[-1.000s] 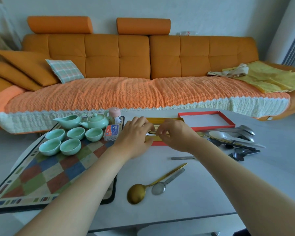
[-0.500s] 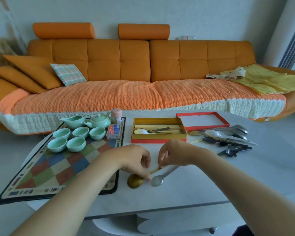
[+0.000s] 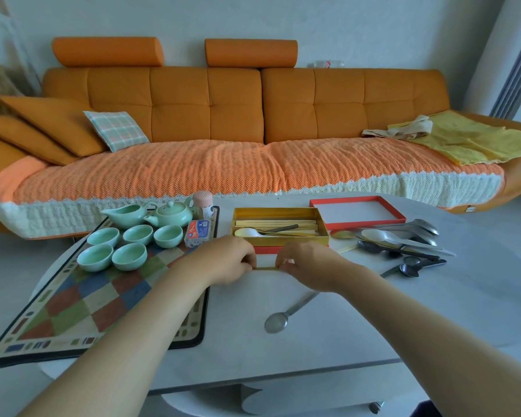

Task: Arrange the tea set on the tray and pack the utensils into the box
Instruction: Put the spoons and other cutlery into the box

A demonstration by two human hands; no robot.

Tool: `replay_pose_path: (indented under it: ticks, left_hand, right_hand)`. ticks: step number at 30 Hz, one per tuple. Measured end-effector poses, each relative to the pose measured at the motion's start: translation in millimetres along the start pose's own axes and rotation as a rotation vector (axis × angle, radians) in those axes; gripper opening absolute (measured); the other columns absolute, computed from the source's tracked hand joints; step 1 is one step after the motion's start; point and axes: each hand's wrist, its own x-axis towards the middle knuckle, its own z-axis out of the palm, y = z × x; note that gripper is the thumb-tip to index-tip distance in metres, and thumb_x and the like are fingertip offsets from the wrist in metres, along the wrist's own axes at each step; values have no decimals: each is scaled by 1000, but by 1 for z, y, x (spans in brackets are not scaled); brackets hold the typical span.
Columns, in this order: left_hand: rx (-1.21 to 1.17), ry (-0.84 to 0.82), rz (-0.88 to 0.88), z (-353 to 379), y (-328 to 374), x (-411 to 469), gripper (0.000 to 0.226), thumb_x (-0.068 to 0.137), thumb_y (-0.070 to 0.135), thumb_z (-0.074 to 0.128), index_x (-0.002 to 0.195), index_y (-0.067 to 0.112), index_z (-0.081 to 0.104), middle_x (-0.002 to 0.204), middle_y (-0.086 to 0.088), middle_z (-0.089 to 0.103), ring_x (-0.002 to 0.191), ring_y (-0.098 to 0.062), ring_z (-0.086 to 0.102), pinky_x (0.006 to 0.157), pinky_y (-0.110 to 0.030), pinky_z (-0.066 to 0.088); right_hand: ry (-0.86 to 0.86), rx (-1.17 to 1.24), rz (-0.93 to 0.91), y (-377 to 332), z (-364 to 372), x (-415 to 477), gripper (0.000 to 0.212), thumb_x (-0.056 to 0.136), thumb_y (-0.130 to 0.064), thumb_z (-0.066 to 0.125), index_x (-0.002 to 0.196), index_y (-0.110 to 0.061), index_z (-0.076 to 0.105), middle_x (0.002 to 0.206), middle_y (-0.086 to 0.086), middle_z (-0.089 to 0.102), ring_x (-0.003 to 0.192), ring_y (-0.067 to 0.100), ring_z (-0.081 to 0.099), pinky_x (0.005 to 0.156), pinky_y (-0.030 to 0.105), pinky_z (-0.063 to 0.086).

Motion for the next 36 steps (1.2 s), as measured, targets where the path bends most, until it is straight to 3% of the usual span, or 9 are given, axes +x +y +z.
replay_pose_path:
  ticks: [4, 9, 13, 18, 24, 27, 29, 32, 36]
  left_hand:
    - [-13, 264, 37, -12, -5, 16, 14, 94, 24, 59, 100, 30, 70, 107, 8, 66, 100, -15, 60, 82, -33, 49]
    - [-121, 578, 132, -6, -8, 46, 33, 92, -3, 51, 109, 16, 73, 109, -2, 65, 109, -21, 55, 86, -43, 48]
    - [-46, 540, 118, 10, -15, 67, 50, 86, -13, 48, 121, 16, 68, 115, -2, 64, 112, -25, 54, 83, -47, 51]
    - [36, 483, 112, 23, -24, 78, 29, 98, 18, 50, 121, 21, 67, 122, 4, 64, 112, -23, 55, 90, -43, 48]
    - [69, 296, 60, 29, -29, 72, 41, 104, 40, 32, 123, 22, 64, 130, 3, 61, 121, -22, 53, 98, -39, 38]
    - [86, 286, 57, 29, -26, 70, 43, 103, 44, 31, 126, 24, 61, 132, 4, 59, 124, -21, 50, 100, -39, 34]
    - [116, 282, 54, 29, -22, 69, 47, 103, 47, 31, 136, 24, 56, 143, 4, 52, 132, -19, 44, 107, -39, 28]
    - [112, 313, 80, 25, -11, 66, 48, 102, 46, 37, 141, 23, 51, 152, 2, 41, 139, -19, 35, 110, -38, 25]
    - [48, 450, 185, 19, 20, 65, 40, 99, 37, 50, 135, 19, 55, 133, 2, 53, 125, -20, 46, 101, -35, 33]
  right_hand:
    - [174, 54, -10, 9, -12, 12, 20, 102, -18, 48, 110, -17, 66, 102, -3, 65, 93, 18, 60, 80, 29, 49]
    - [393, 47, 20, 34, -26, 31, 27, 100, -6, 50, 116, -12, 71, 94, -3, 58, 83, 18, 56, 71, 22, 36]
    - [365, -12, 91, 51, -17, 45, 32, 100, -5, 48, 119, -14, 71, 102, 3, 62, 91, 22, 58, 77, 23, 40]
    - [328, 62, 161, 47, -9, 64, 32, 100, -5, 47, 119, -14, 71, 113, 6, 64, 99, 23, 60, 84, 23, 43]
    - [226, 154, 246, 43, -3, 76, 35, 98, -10, 43, 115, -19, 72, 100, 3, 69, 59, 12, 55, 55, 20, 44]
    - [231, 160, 199, 40, -3, 71, 31, 98, -12, 45, 113, -18, 72, 91, -5, 65, 56, 6, 52, 54, 17, 41]
    - [251, 161, 165, 39, -7, 65, 30, 98, -13, 47, 113, -17, 72, 93, -5, 64, 60, 2, 50, 58, 15, 38]
    - [345, 149, 120, 43, -15, 52, 30, 96, -10, 49, 112, -18, 73, 108, -1, 65, 85, 10, 58, 78, 21, 45]
    - [489, 136, 136, 62, -32, 27, 31, 93, -6, 50, 107, -19, 74, 101, -2, 62, 86, 17, 59, 74, 26, 45]
